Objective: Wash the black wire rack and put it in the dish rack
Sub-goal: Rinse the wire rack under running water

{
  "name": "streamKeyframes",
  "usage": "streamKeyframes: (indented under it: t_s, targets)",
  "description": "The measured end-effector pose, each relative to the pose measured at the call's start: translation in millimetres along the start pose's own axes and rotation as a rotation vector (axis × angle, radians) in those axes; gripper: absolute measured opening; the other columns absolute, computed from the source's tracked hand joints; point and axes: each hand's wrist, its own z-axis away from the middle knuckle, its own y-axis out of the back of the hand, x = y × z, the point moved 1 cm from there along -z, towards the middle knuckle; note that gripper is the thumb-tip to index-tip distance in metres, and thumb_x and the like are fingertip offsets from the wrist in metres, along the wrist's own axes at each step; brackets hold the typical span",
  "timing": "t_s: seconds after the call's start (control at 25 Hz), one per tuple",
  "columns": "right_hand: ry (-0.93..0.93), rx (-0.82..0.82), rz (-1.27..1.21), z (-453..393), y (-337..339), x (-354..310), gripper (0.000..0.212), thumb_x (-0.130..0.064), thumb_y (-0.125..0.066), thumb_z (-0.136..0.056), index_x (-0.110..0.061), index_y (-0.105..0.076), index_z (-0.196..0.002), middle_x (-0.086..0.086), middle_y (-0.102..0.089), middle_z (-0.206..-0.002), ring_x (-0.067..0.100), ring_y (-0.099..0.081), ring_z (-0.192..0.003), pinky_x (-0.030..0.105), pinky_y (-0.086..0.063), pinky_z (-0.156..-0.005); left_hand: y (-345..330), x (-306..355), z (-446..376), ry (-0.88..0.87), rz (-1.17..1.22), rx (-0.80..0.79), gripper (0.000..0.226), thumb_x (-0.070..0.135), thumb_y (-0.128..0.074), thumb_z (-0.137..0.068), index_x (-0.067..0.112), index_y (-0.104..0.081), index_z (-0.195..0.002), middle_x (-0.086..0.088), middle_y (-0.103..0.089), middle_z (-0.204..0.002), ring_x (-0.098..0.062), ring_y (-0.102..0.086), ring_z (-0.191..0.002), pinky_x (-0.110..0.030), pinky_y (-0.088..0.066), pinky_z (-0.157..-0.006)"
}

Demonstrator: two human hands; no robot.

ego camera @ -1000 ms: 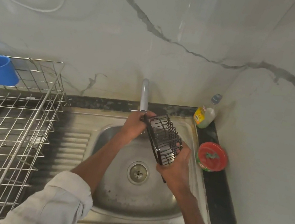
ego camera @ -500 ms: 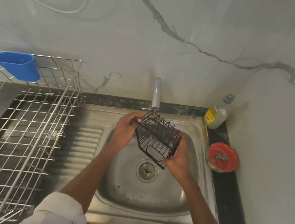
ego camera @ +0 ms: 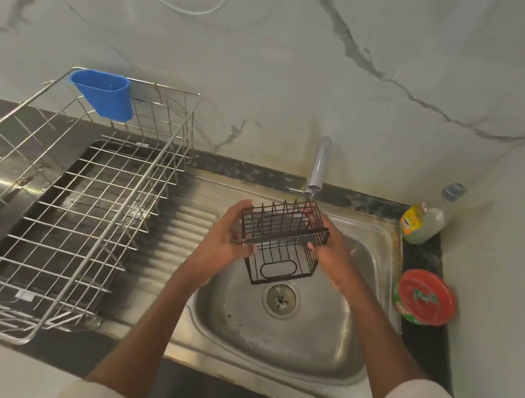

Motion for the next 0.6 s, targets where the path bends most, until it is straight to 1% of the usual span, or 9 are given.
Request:
streamKeyframes:
  t_s: [0.04, 0.12, 0.16, 0.2, 0.24, 0.32, 0.36, 0.44, 0.6]
  targets:
    - [0.009, 0.000, 0.006, -7.2, -6.0, -3.7, 0.067, -0.012, -0.058, -0.103, -0.068, -0.045, -0.138, -0.007, -0.053, -0.153, 0.019, -0.049, -0.141, 0.049, -0.047, -0.112, 1.2, 2.5, 5.4, 0.009, -0.045, 0.006, 0.086, -0.009, -0.079, -0.084, 0.035, -0.046, -0.150, 0.005, -0.066, -0.138, -0.022, -0.071, -0.118, -0.041, -0.061, -0.100]
    - [0.031, 0.000, 0.008, -21.0, -13.2, -12.8, 0.041, -0.033, -0.057, -0.105, -0.061, -0.054, -0.135, -0.007, -0.058, -0.147, 0.018, -0.052, -0.137, 0.045, -0.050, -0.109, -1.3, 6.6, 12.7, 0.039, -0.082, 0.041, 0.086, -0.003, -0.087, -0.079, 0.029, -0.045, -0.147, 0.002, -0.066, -0.134, -0.021, -0.074, -0.111, -0.045, -0.063, -0.097]
    - [0.042, -0.005, -0.012, -28.0, -14.8, -16.8, 0.038, -0.030, -0.058, -0.105, -0.052, -0.058, -0.135, -0.006, -0.062, -0.143, 0.017, -0.057, -0.131, 0.036, -0.057, -0.098, -4.5, 9.3, 16.3, 0.050, -0.098, 0.075, 0.087, 0.003, -0.091, -0.077, 0.027, -0.043, -0.145, -0.001, -0.066, -0.132, -0.020, -0.074, -0.110, -0.045, -0.064, -0.096]
    - [0.048, -0.005, -0.021, -34.9, -14.8, -20.1, 0.040, -0.017, -0.060, -0.103, -0.042, -0.063, -0.135, -0.003, -0.064, -0.138, 0.016, -0.060, -0.125, 0.025, -0.060, -0.085, -9.0, 11.0, 17.6, 0.055, -0.124, 0.127, 0.087, 0.012, -0.093, -0.074, 0.027, -0.042, -0.142, -0.001, -0.066, -0.128, -0.020, -0.074, -0.108, -0.046, -0.064, -0.095]
    - [0.054, 0.000, -0.004, -41.0, -15.0, -22.7, 0.045, -0.002, -0.061, -0.098, -0.033, -0.066, -0.132, -0.001, -0.066, -0.133, 0.016, -0.062, -0.120, 0.021, -0.059, -0.078, -14.7, 13.5, 18.0, 0.058, -0.153, 0.196, 0.086, 0.020, -0.094, -0.070, 0.026, -0.043, -0.139, 0.001, -0.066, -0.123, -0.019, -0.073, -0.107, -0.045, -0.063, -0.095]
    - [0.054, 0.058, 0.110, -50.0, -16.1, -24.9, 0.043, 0.007, -0.069, -0.089, -0.023, -0.073, -0.120, 0.000, -0.072, -0.121, 0.018, -0.066, -0.115, 0.034, -0.059, -0.089, -28.0, 19.4, 16.1, 0.078, -0.219, 0.340, 0.084, 0.030, -0.095, -0.067, 0.023, -0.045, -0.134, 0.006, -0.063, -0.116, -0.012, -0.068, -0.105, -0.037, -0.062, -0.093]
    - [0.051, 0.092, 0.163, -52.9, -17.0, -23.3, 0.037, 0.003, -0.075, -0.086, -0.021, -0.075, -0.114, -0.001, -0.075, -0.114, 0.018, -0.068, -0.110, 0.042, -0.057, -0.096, -34.9, 22.8, 14.6, 0.093, -0.249, 0.392, 0.084, 0.035, -0.095, -0.066, 0.022, -0.045, -0.133, 0.008, -0.061, -0.115, -0.007, -0.064, -0.103, -0.029, -0.059, -0.088]
    - [0.017, 0.151, 0.190, -55.9, -17.4, -19.7, 0.026, -0.008, -0.083, -0.083, -0.020, -0.079, -0.105, -0.002, -0.078, -0.101, 0.016, -0.072, -0.097, 0.044, -0.057, -0.096, -48.0, 32.1, 12.8, 0.110, -0.305, 0.444, 0.089, 0.044, -0.096, -0.065, 0.021, -0.044, -0.133, 0.010, -0.060, -0.113, -0.001, -0.060, -0.100, -0.017, -0.051, -0.080]
    - [-0.031, 0.199, 0.171, -53.8, -5.8, -17.9, 0.018, -0.012, -0.084, -0.083, -0.018, -0.080, -0.099, -0.004, -0.077, -0.086, 0.014, -0.072, -0.081, 0.043, -0.060, -0.087, -73.0, 47.5, 16.1, 0.097, -0.395, 0.477, 0.081, 0.050, -0.095, -0.064, 0.027, -0.041, -0.121, 0.016, -0.054, -0.105, 0.000, -0.057, -0.091, -0.035, -0.059, -0.088]
